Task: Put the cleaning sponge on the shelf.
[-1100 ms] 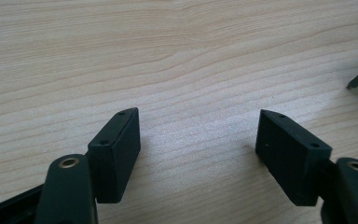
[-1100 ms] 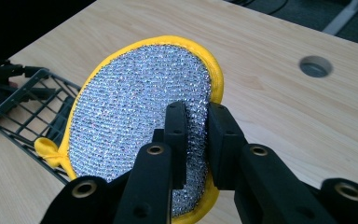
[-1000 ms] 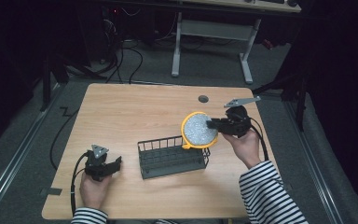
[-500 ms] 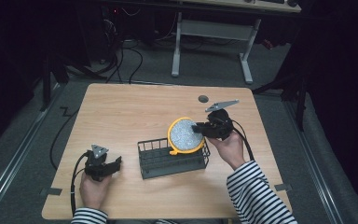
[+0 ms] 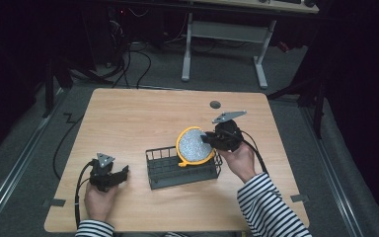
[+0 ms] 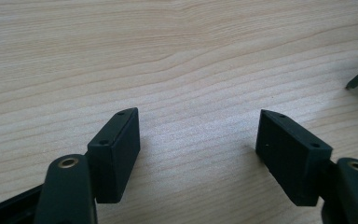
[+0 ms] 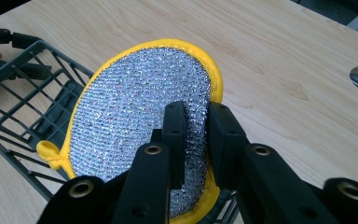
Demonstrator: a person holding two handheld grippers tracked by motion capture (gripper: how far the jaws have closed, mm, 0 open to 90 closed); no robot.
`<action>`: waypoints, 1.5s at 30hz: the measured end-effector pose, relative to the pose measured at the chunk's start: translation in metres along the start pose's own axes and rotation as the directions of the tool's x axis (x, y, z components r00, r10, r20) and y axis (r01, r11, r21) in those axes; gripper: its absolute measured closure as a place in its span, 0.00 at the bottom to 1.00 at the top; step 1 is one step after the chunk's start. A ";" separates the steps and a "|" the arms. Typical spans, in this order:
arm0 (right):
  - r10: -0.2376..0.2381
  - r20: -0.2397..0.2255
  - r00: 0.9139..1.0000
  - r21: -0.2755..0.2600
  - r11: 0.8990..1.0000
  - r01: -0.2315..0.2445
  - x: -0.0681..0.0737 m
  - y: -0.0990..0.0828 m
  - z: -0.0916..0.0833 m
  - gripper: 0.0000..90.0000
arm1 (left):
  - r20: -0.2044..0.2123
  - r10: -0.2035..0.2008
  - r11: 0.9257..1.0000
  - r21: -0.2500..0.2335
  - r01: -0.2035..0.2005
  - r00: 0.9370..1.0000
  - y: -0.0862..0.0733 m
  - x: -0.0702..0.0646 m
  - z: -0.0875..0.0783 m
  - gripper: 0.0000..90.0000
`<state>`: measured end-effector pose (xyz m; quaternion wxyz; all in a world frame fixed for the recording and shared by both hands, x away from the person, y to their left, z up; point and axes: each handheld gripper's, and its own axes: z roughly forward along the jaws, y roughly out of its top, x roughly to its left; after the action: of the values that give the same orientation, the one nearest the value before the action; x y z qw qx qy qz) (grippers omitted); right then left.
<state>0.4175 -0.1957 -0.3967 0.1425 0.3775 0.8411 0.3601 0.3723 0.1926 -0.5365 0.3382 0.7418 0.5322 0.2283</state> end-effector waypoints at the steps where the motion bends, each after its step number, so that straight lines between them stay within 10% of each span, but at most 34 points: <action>1: 0.001 -0.003 1.000 0.000 1.000 -0.001 0.000 -0.001 0.001 0.87 | -0.001 0.001 1.000 0.000 -0.001 1.000 0.000 0.000 0.000 0.35; 34: -0.009 -0.047 0.999 0.053 0.999 0.012 -0.002 -0.026 0.002 0.95 | -0.006 0.006 1.000 0.002 -0.006 1.000 0.000 -0.001 0.000 0.34; 45: 0.059 -0.045 0.997 -0.036 0.998 -0.060 -0.011 -0.032 -0.013 0.69 | -0.006 0.006 1.000 0.002 -0.006 1.000 0.000 -0.001 0.000 0.34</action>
<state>0.4011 -0.2244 -0.4105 0.1205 0.3917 0.8255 0.3881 0.3722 0.1916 -0.5365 0.3352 0.7430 0.5313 0.2310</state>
